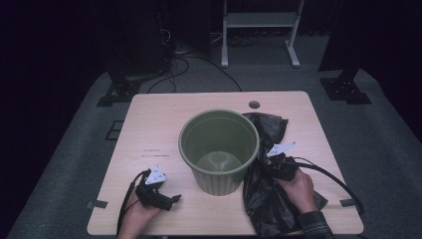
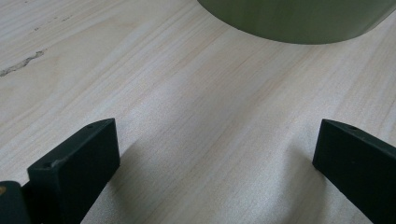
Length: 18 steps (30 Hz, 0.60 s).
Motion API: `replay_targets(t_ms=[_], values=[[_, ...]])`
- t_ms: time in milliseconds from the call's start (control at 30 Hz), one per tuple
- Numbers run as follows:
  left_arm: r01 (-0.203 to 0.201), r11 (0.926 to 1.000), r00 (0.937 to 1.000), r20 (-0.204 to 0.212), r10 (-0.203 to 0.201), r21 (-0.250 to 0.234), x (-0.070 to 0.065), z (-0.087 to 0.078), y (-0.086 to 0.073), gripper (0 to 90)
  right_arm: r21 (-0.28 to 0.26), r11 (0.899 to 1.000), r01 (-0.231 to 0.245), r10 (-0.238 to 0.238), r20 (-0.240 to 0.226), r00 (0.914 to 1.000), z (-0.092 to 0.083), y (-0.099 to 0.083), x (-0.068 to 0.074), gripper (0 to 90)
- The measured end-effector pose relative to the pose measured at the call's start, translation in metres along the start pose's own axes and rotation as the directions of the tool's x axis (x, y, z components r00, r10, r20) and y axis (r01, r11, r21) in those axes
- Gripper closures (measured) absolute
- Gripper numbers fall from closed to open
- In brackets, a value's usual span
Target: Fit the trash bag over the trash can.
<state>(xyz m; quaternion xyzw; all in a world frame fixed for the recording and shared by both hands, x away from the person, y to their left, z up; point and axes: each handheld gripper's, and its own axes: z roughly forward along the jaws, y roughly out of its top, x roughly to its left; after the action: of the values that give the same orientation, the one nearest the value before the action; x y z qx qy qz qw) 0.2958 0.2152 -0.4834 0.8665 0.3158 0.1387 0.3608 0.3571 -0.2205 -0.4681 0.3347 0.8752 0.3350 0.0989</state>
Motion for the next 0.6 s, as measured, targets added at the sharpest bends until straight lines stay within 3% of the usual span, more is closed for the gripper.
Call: replay_targets(t_ms=[267, 433, 533, 600], values=[[0.000, 1.0000, 1.0000, 0.000, 0.000, 0.000, 0.000, 0.000, 0.000, 0.0, -0.060, 0.998, 0.021, -0.027, -0.094, 0.9952, -0.043, 0.004, 0.001, 89.4], [0.000, 1.0000, 1.0000, 0.000, 0.000, 0.000, 0.000, 0.000, 0.000, 0.0, -0.100, 0.993, 0.057, -0.072, -0.149, 0.9863, -0.075, 0.013, 0.005, 89.4], [0.000, 1.0000, 1.0000, 0.000, 0.000, 0.000, 0.000, 0.000, 0.000, 0.0, -0.096, 0.991, 0.097, -0.111, -0.157, 0.9814, -0.090, 0.020, 0.008, 89.5], [0.002, 1.0000, 1.0000, 0.000, -0.002, 0.000, 0.000, 0.000, 0.000, 0.0, -0.107, 0.988, 0.116, -0.134, -0.186, 0.9735, -0.100, 0.027, 0.012, 89.4]])
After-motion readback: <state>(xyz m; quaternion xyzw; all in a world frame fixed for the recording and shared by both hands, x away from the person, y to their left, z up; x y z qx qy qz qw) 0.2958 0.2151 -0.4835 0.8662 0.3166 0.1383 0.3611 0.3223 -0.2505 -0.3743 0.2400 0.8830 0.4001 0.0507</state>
